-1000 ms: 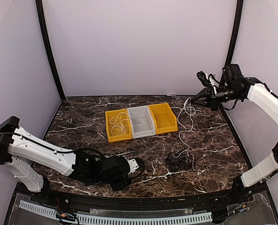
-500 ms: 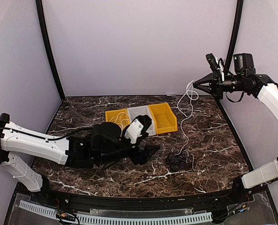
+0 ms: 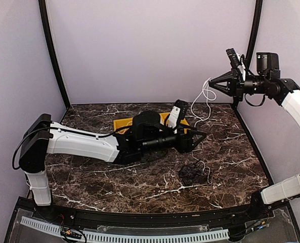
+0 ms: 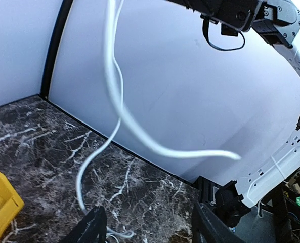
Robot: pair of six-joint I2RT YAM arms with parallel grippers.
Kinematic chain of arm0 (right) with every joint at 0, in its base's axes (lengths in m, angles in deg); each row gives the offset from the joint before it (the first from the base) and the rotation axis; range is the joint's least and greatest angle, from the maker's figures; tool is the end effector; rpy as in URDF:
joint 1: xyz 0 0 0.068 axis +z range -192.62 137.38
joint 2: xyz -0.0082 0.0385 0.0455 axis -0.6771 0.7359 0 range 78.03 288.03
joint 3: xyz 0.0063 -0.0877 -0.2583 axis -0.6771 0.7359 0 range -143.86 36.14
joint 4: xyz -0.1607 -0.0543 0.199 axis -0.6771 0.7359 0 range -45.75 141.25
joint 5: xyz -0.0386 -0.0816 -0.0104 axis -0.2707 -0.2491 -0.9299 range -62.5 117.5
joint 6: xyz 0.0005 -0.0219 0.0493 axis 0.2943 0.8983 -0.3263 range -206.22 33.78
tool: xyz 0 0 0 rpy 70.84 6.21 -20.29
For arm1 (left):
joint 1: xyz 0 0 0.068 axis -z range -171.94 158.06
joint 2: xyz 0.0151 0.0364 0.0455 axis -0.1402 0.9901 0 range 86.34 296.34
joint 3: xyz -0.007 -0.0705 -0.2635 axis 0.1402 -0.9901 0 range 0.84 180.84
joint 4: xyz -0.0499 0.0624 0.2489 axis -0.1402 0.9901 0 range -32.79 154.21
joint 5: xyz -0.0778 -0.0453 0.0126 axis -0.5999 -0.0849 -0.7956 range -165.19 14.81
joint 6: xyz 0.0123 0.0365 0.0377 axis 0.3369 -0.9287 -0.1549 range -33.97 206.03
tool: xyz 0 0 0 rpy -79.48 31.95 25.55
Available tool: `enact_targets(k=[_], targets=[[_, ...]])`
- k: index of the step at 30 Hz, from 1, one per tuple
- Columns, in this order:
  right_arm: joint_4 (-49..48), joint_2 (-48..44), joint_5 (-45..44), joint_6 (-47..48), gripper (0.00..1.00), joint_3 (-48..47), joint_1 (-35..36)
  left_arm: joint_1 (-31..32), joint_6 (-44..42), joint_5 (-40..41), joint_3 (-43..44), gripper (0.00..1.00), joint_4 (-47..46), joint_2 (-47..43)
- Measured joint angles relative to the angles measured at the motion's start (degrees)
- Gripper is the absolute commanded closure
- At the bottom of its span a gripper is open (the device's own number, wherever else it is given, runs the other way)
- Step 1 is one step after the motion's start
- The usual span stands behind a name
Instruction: Untangle the cables
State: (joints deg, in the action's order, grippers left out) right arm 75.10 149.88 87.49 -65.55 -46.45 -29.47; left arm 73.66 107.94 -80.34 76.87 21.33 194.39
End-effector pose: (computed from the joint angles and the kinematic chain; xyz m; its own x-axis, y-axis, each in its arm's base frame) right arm 0.2398 0.0877 0.4373 0.0063 -0.1798 -0.9837 -0.9655 0.2551 -0.0528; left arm 0.1832 -0.4116 0.2930 -0.3266 -0.1800 -0.9279 0.8862 0.2831 -0.3668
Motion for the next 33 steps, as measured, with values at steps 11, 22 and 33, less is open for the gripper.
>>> enact_targets(k=[11,22,33], targets=[[-0.5,-0.4,0.0,-0.4,1.00,0.0,0.1,0.1,7.3,-4.5,3.1,0.80,-0.2,6.3],[-0.5,-0.9,-0.7,-0.4,1.00,0.0,0.1,-0.2,8.3,-12.5,-7.7,0.47,-6.2,2.1],[-0.5,-1.1,-1.1,-0.4,1.00,0.2,0.2,-1.9,10.4,-10.1,-5.9,0.44,-6.1,1.9]])
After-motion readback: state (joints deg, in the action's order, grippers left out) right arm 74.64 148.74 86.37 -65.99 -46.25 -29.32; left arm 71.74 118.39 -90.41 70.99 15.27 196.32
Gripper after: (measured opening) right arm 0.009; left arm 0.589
